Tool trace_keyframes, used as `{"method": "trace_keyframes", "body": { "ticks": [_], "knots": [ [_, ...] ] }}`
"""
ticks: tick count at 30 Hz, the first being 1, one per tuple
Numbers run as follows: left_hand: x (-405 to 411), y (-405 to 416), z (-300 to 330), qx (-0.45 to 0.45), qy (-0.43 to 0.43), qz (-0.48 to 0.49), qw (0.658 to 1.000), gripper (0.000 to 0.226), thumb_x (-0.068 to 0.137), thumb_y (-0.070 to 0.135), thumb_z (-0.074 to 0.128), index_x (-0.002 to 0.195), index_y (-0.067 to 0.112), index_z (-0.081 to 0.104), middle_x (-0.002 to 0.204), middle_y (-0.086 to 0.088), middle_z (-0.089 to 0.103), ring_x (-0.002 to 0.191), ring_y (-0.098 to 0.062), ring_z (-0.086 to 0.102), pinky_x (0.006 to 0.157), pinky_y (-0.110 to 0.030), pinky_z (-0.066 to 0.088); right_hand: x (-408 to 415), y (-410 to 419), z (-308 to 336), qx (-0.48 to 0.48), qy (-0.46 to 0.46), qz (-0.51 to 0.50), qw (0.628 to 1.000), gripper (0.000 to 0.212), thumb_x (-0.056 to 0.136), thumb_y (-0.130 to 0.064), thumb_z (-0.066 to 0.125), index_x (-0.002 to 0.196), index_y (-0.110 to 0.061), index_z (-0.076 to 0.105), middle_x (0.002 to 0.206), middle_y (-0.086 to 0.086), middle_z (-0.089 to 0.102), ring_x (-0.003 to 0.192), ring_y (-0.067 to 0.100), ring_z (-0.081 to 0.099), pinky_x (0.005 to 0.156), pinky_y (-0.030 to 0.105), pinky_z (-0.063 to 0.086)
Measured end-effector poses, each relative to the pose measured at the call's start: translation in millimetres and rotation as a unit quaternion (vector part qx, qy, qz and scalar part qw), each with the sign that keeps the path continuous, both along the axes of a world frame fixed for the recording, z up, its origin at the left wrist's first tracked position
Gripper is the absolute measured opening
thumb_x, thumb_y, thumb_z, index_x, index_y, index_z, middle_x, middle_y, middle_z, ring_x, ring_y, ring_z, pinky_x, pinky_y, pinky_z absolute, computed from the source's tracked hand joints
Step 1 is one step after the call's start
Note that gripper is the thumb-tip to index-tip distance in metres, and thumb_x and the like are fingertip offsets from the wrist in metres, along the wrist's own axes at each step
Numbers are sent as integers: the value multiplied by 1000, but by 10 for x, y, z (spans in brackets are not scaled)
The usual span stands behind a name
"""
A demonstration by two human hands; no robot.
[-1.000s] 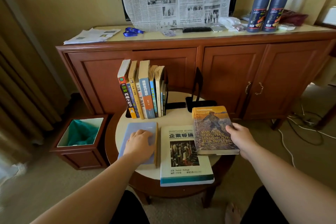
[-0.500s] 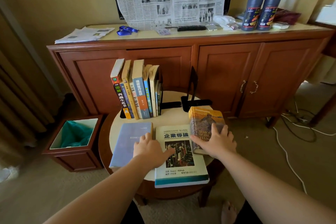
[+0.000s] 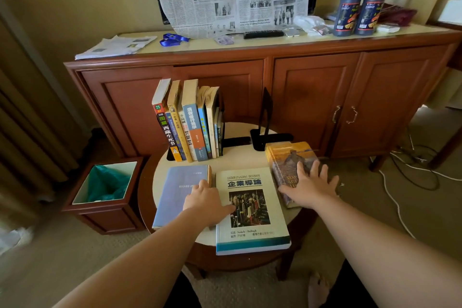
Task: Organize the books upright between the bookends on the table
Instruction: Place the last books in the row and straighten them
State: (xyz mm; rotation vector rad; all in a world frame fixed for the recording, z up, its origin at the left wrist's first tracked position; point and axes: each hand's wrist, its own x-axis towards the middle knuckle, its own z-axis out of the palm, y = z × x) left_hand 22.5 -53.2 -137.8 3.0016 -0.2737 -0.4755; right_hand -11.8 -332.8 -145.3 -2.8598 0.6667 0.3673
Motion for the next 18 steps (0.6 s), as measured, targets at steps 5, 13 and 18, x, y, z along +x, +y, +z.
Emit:
{"method": "trace_keyframes", "body": {
  "ticks": [5,13,18],
  "knots": [
    [-11,-99,30,19,8,28,999,77,87,80,54,134,19,64,146,-6,41,132,-28,43,102,-43,48,-77,285,-105,-18,-106,107,988,78,99,-73,30,164,-29,25,174,12,2,159,35,-10,126,63,-2],
    [-31,-184,28,-26,13,93,995,79,85,85,53,134,25,65,146,-6,43,138,-28,37,109,-47,37,-192,690,-238,-19,-157,103,982,87,87,-84,45,141,-18,58,167,6,25,152,33,20,126,52,17],
    [-50,-147,82,-138,25,146,979,51,90,70,59,127,36,63,130,-1,56,129,-26,48,103,-44,43,-201,740,-256,-33,-123,103,987,108,84,-92,32,156,-13,40,173,9,8,157,34,7,128,54,8]
  ]
}}
